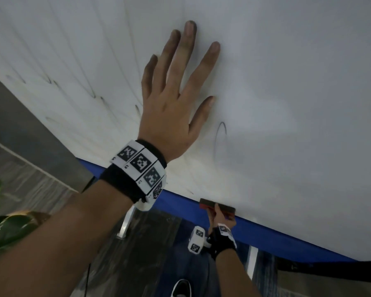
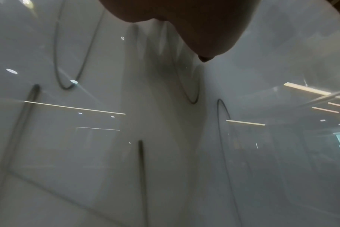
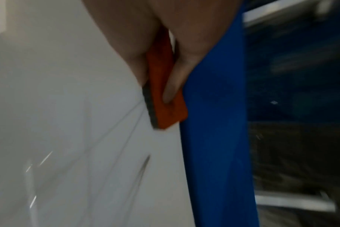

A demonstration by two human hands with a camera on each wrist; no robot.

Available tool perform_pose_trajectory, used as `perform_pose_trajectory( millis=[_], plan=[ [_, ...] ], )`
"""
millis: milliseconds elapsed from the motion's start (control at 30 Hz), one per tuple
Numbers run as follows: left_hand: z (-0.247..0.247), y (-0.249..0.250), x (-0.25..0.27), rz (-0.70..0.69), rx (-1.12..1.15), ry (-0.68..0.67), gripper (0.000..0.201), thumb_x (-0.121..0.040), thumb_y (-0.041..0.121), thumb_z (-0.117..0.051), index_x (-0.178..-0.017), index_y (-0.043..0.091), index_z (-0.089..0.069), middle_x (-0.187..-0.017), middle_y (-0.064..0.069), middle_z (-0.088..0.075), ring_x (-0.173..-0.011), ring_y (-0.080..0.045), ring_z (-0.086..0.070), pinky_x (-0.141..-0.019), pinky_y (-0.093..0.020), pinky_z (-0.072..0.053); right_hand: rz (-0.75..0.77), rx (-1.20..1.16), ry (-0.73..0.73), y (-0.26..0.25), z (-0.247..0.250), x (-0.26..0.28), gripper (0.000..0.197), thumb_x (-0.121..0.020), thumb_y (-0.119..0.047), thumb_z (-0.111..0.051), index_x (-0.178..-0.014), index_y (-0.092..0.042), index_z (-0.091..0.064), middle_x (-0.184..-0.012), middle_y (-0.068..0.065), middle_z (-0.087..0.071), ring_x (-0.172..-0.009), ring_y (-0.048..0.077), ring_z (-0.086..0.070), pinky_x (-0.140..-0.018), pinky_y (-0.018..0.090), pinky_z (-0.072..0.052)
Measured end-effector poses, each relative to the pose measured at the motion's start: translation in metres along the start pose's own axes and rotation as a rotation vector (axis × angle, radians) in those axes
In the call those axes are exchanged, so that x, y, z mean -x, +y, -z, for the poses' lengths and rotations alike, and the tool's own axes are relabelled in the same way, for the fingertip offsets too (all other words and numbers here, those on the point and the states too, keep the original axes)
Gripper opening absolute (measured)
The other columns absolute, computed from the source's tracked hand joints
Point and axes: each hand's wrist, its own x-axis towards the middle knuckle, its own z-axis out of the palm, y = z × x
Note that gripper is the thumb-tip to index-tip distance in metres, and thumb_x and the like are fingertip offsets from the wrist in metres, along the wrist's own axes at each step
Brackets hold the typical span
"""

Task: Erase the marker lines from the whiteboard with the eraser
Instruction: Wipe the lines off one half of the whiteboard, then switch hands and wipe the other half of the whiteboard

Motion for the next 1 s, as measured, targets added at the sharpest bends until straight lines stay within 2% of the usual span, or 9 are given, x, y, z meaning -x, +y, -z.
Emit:
perform_pose_trajectory(
  millis=[67,133,267,467,533,633,733,867,1000],
  plan=[
    [-0.003,-0.001,0.007,-0.003,-0.01,-0.044,0.057,-0.105,0.037,-0.05,-0.157,0.017,-0.035,-0.164,-0.021,-0.027,-0.155,-0.035,-0.023,-0.122,-0.054,-0.023,-0.168,0.006,-0.028,-0.003,0.002,-0.004,0.017,-0.093,0.002,-0.068,-0.109,-0.001,-0.062,-0.132,0.026,-0.061,-0.088,0.035,-0.065,-0.082,0.044,-0.059],
    [-0.006,-0.001,0.013,-0.009,-0.011,-0.074,0.057,-0.106,0.036,-0.048,-0.158,0.017,-0.033,-0.165,-0.021,-0.025,-0.155,-0.035,-0.021,-0.123,-0.056,-0.022,-0.219,-0.005,-0.03,-0.008,-0.001,0.005,0.012,-0.094,0.002,-0.067,-0.105,0.0,-0.063,-0.135,0.026,-0.06,-0.097,0.037,-0.063,-0.092,0.046,-0.055],
    [-0.003,0.001,0.015,0.0,-0.016,-0.091,0.055,-0.107,0.034,-0.046,-0.158,0.018,-0.031,-0.166,-0.019,-0.022,-0.156,-0.035,-0.02,-0.123,-0.056,-0.021,-0.105,-0.075,-0.023,-0.03,-0.03,0.06,0.036,-0.088,0.01,-0.071,-0.121,0.004,-0.056,-0.132,0.029,-0.06,-0.109,0.046,-0.064,-0.056,0.037,-0.062],
    [0.035,-0.02,0.003,-0.136,-0.074,-0.172,0.05,-0.107,0.028,-0.044,-0.156,0.024,-0.039,-0.165,-0.009,-0.031,-0.15,-0.028,-0.035,-0.122,-0.053,-0.024,0.183,-0.265,-0.093,-0.103,-0.084,0.183,0.052,-0.081,0.009,-0.077,-0.102,-0.018,-0.038,-0.126,0.017,-0.054,-0.104,0.035,-0.064,-0.06,0.04,-0.064],
    [0.059,-0.026,-0.01,-0.178,-0.085,-0.229,0.05,-0.105,0.025,-0.043,-0.155,0.024,-0.04,-0.16,-0.006,-0.04,-0.145,-0.026,-0.042,-0.121,-0.051,-0.025,0.433,-0.26,-0.09,-0.128,-0.095,0.223,0.05,-0.078,0.001,-0.082,-0.095,-0.022,-0.041,-0.113,0.008,-0.057,-0.099,0.03,-0.064,-0.074,0.046,-0.063],
    [0.101,-0.041,-0.04,-0.1,-0.064,-0.169,0.053,-0.101,0.022,-0.046,-0.154,0.022,-0.039,-0.149,-0.004,-0.048,-0.138,-0.024,-0.047,-0.118,-0.046,-0.029,0.977,-0.178,-0.17,-0.176,-0.113,0.289,0.045,-0.073,-0.008,-0.089,-0.092,-0.02,-0.049,-0.1,0.001,-0.052,-0.089,0.021,-0.057,-0.075,0.026,-0.056],
    [0.142,-0.055,-0.079,-0.027,-0.031,-0.026,0.057,-0.099,0.026,-0.047,-0.155,0.022,-0.036,-0.145,-0.003,-0.05,-0.135,-0.022,-0.047,-0.112,-0.042,-0.031,1.484,-0.063,-0.31,-0.249,-0.128,0.351,0.045,-0.069,-0.012,-0.09,-0.096,-0.018,-0.056,-0.096,-0.007,-0.056,-0.087,0.021,-0.057,-0.073,0.039,-0.054],
    [0.173,-0.045,-0.134,-0.039,0.136,0.129,0.061,-0.096,0.031,-0.054,-0.154,0.024,-0.037,-0.149,-0.001,-0.045,-0.139,-0.02,-0.044,-0.111,-0.033,-0.031,2.033,0.243,-0.329,-0.352,-0.151,0.413,0.042,-0.068,-0.015,-0.088,-0.103,-0.015,-0.065,-0.105,-0.008,-0.07,-0.105,0.023,-0.059,-0.099,0.04,-0.039],
    [0.174,-0.018,-0.186,-0.215,0.19,0.257,0.051,-0.095,0.026,-0.066,-0.144,0.022,-0.053,-0.161,-0.003,-0.035,-0.151,-0.022,-0.032,-0.119,-0.042,-0.033,2.364,0.628,-0.36,-0.418,-0.168,0.46,0.054,-0.069,-0.018,-0.088,-0.115,-0.022,-0.061,-0.109,-0.01,-0.07,-0.11,0.019,-0.058,-0.105,0.037,-0.03]
  ],
)
